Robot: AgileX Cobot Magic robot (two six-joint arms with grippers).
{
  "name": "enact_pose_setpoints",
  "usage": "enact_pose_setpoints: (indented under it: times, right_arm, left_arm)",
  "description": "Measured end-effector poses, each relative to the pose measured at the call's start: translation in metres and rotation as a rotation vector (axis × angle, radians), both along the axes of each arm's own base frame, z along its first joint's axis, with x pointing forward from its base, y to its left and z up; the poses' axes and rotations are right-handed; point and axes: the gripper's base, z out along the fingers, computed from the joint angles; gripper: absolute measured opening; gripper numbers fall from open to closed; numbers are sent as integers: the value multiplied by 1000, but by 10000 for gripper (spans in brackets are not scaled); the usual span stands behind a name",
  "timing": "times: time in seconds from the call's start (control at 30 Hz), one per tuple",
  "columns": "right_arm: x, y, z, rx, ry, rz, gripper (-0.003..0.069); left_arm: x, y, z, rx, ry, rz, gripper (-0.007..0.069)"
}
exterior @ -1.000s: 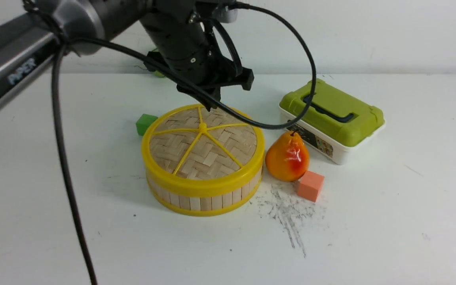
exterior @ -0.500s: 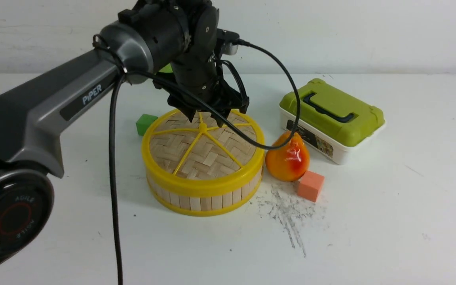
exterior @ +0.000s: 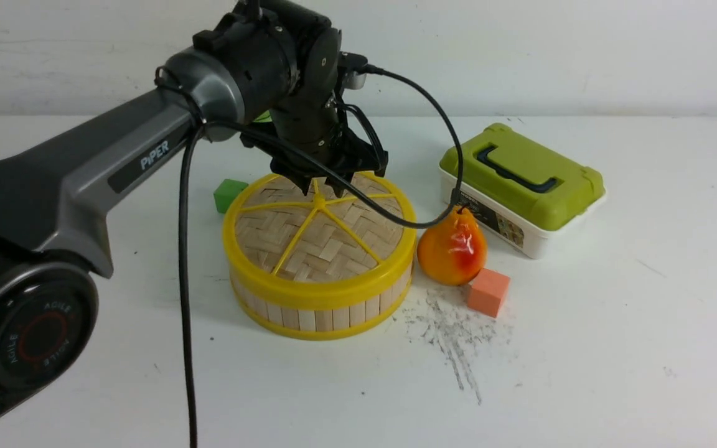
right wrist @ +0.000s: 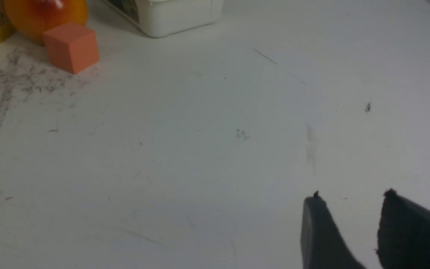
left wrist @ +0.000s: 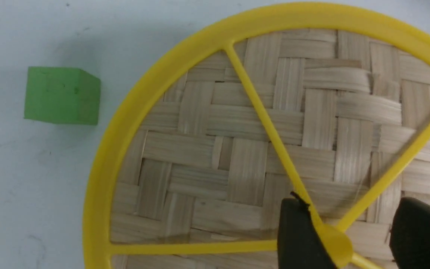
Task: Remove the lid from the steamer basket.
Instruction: Use the left arm to lift the lid of the steamer
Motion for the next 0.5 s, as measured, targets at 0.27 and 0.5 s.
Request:
enact_pose_setpoints:
  times: [0.27,0.5]
  right_arm:
    - [0,0,0,0,0,0,239]
    - [0,0,0,0,0,0,239]
  left_arm:
    - [0,1,-3,-10,21,8,340]
    - [-1,1,-7,4,49,12,312]
